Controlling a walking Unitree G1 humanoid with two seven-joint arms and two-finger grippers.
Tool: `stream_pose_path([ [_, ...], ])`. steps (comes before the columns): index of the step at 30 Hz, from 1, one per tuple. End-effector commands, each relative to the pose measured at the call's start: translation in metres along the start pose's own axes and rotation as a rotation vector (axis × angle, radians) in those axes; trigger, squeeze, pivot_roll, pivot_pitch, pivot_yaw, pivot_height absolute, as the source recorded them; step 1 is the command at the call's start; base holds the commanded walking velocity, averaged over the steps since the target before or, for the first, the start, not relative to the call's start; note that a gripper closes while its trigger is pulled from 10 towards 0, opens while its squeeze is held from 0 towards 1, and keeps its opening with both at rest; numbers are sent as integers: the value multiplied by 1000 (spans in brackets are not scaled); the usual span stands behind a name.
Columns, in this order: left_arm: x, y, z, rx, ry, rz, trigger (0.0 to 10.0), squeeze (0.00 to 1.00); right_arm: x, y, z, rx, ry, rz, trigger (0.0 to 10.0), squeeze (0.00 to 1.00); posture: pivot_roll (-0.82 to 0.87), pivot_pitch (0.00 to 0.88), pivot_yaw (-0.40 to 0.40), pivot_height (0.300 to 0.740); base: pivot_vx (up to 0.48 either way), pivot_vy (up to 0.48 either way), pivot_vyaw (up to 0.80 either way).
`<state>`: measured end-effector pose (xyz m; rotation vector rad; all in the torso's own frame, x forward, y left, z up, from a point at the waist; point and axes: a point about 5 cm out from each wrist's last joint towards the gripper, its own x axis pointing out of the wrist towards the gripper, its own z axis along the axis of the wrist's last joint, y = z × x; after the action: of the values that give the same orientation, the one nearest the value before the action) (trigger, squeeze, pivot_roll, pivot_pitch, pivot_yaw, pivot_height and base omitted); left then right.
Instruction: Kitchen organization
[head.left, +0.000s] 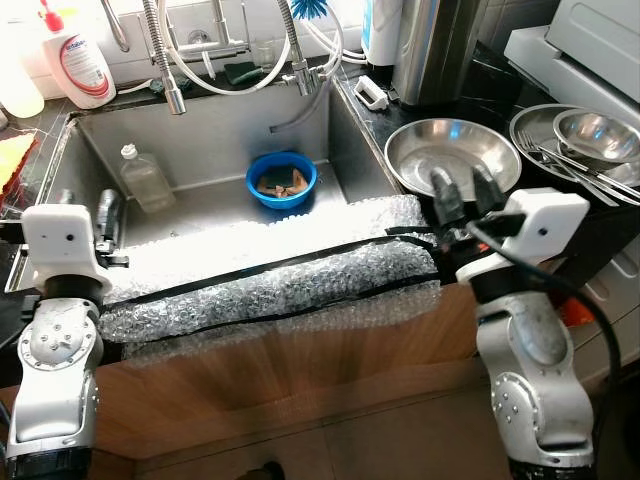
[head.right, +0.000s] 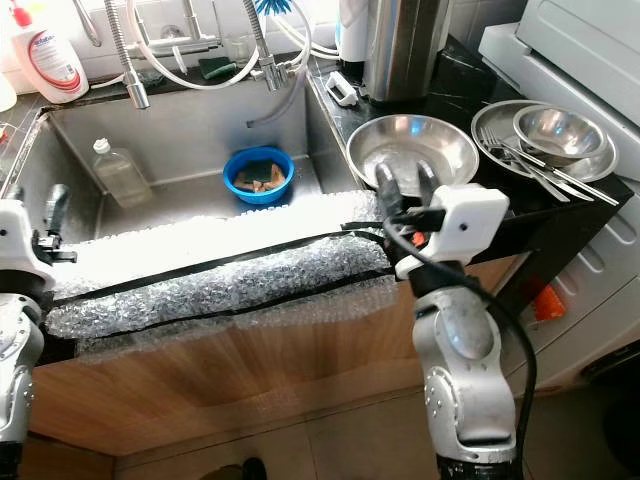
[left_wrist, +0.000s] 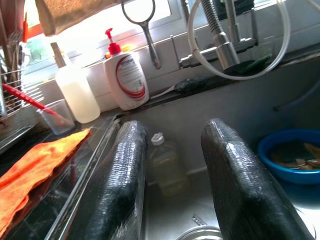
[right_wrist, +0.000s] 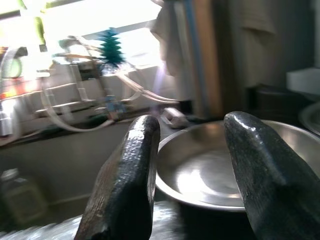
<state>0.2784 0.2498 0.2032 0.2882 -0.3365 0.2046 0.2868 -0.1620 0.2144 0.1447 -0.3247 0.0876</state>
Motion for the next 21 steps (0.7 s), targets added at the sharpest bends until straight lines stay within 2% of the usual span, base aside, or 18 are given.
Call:
stream_pose_path([
  [1,3,0,7,8,-23,7,10000,0,4,-8,-2,25,30,-69,10000,0,-82,95,45,740,0,0,0],
  [3,4,-1,7,6,-24,8,10000,0,6,-12,-3,46,43,-107,10000,0,-82,89,50,740,0,0,0],
  [4,5,-2,8,5,-28,4,10000,0,10,-17,-5,64,77,-163,10000,353,-84,87,51,740,0,0,0],
  [5,6,-4,10,3,-33,-3,10000,0,18,-24,-8,129,121,-242,10000,1000,-84,87,51,740,0,0,0],
  [7,7,-5,10,2,-34,-5,10000,0,22,-28,-11,156,146,-283,10000,1000,-79,77,54,740,0,0,0],
  [8,9,-6,11,-1,-37,-8,10000,0,26,-33,-15,185,184,-346,10000,1000,-80,76,55,740,0,0,0],
  [11,10,-8,12,-3,-42,-15,10000,0,31,-35,-19,237,206,-387,10000,1000,-76,70,58,740,0,0,0],
  [12,11,-10,13,-6,-45,-22,10000,0,37,-34,-20,244,217,-379,10000,753,-76,69,59,740,0,0,0],
  [13,12,-11,13,-7,-46,-27,10000,0,40,-33,-20,250,220,-385,10000,20,-76,69,59,740,0,0,0],
  [19,16,-14,17,-16,-59,-36,10000,0,55,-32,-16,336,223,-442,10000,0,-72,64,63,740,0,0,0],
  [21,16,-15,18,-21,-62,-38,10000,0,58,-33,-16,331,225,-456,10000,0,-72,69,63,740,0,0,0],
])
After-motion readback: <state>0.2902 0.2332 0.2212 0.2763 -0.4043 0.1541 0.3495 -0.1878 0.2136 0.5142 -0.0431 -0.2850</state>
